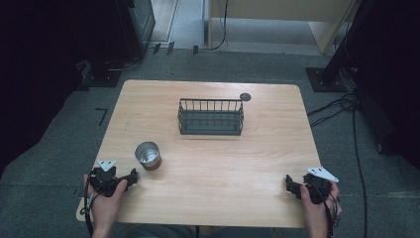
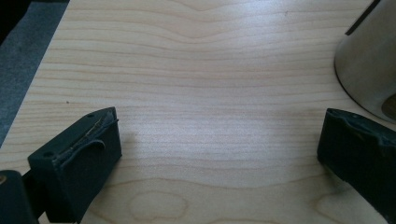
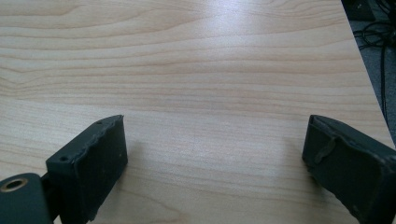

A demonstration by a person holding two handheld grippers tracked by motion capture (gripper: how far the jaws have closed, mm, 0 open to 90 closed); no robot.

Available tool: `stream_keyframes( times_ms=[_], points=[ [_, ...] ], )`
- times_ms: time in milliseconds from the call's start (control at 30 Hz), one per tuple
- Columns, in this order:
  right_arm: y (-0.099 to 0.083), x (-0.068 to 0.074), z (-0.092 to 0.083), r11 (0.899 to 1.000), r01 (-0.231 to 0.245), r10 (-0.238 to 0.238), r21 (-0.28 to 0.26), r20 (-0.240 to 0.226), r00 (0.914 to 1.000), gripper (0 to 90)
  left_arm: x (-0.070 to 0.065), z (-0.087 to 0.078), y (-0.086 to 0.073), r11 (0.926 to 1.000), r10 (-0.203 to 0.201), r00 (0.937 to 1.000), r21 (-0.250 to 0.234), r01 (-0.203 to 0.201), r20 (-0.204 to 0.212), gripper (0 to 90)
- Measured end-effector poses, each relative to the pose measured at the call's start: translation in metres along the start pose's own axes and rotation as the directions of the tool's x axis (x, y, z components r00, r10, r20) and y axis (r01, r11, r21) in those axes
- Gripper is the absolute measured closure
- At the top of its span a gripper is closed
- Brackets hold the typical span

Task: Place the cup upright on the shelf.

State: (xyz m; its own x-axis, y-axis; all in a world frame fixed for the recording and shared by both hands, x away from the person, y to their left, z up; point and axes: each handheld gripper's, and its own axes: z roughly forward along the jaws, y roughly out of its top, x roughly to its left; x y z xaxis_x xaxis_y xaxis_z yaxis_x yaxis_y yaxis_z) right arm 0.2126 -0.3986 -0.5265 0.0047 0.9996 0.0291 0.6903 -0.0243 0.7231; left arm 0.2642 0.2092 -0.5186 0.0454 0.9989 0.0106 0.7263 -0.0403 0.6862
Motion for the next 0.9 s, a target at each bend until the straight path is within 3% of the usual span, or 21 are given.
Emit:
stream_keyframes(
  times_ms=[167,400,433,467,533,600,767,900],
  points=[
    [0.000,0.000,0.000,1.000,0.000,0.000,0.000,0.000,1.0000,6.0,0.001,-0.007,-0.002,0.9998,-0.004,0.9998,-0.018,0.004,-0.017,4.6],
    [0.000,0.000,0.000,1.000,0.000,0.000,0.000,0.000,1.0000,6.0,-0.001,-0.022,-0.004,0.9974,0.004,0.9985,-0.072,0.000,0.054,4.7],
    [0.000,0.000,0.000,1.000,0.000,0.000,0.000,0.000,1.0000,6.0,-0.004,-0.026,-0.004,0.9969,0.014,0.9967,-0.079,-0.008,0.080,3.8],
    [0.000,0.000,0.000,1.000,0.000,0.000,0.000,0.000,1.0000,6.0,-0.004,-0.026,-0.004,0.9969,0.014,0.9967,-0.079,-0.008,0.080,3.8],
    [0.000,0.000,0.000,1.000,0.000,0.000,0.000,0.000,1.0000,6.0,-0.008,-0.031,-0.003,0.9959,0.035,0.9893,-0.087,-0.023,0.142,0.0],
    [0.000,0.000,0.000,1.000,0.000,0.000,0.000,0.000,1.0000,6.0,-0.013,-0.034,-0.003,0.9953,0.047,0.9856,-0.091,-0.032,0.163,0.0],
    [0.000,0.000,0.000,1.000,0.000,0.000,0.000,0.000,1.0000,6.0,-0.027,-0.038,-0.002,0.9931,0.085,0.9772,-0.096,-0.068,0.195,0.0],
    [0.000,0.000,0.000,1.000,-0.003,0.003,-0.002,0.001,1.0000,6.4,-0.035,-0.037,0.003,0.9927,0.091,0.9753,-0.096,-0.072,0.201,0.0]
  ],
)
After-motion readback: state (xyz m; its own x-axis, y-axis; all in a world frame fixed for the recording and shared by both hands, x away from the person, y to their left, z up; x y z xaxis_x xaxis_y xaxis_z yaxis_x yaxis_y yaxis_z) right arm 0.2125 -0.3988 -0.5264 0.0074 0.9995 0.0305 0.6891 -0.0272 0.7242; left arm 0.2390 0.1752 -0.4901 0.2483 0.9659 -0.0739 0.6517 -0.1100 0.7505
